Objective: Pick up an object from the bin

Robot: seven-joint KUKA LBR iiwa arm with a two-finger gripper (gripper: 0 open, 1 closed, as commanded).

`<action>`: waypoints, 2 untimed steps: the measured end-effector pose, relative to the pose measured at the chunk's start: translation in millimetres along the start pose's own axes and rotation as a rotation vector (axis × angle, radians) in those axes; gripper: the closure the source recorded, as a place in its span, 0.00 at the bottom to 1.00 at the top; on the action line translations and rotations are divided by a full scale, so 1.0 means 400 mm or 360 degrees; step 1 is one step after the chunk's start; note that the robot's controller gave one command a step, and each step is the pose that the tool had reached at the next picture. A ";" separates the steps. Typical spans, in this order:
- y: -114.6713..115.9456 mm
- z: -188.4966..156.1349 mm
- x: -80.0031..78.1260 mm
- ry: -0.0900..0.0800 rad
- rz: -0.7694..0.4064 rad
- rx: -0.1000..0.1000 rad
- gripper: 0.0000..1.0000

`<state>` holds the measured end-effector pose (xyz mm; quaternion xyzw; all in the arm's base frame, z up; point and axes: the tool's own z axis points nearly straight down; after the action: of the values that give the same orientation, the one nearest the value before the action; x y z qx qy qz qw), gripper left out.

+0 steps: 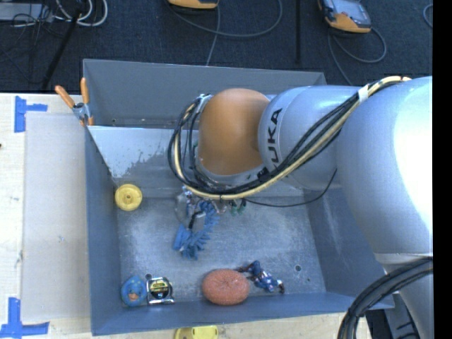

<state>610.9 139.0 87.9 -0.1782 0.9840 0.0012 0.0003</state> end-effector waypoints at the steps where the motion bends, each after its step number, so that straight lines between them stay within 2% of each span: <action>1: -0.068 -0.156 0.083 0.0000 -0.0101 0.0002 1.00; 2: -0.068 -0.156 0.083 0.0000 -0.0098 0.0002 0.00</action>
Offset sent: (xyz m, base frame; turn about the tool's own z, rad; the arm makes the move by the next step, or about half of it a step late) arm 0.0000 0.0000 0.0000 0.0000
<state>589.4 101.6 150.3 -0.2085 0.9780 0.0006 0.0005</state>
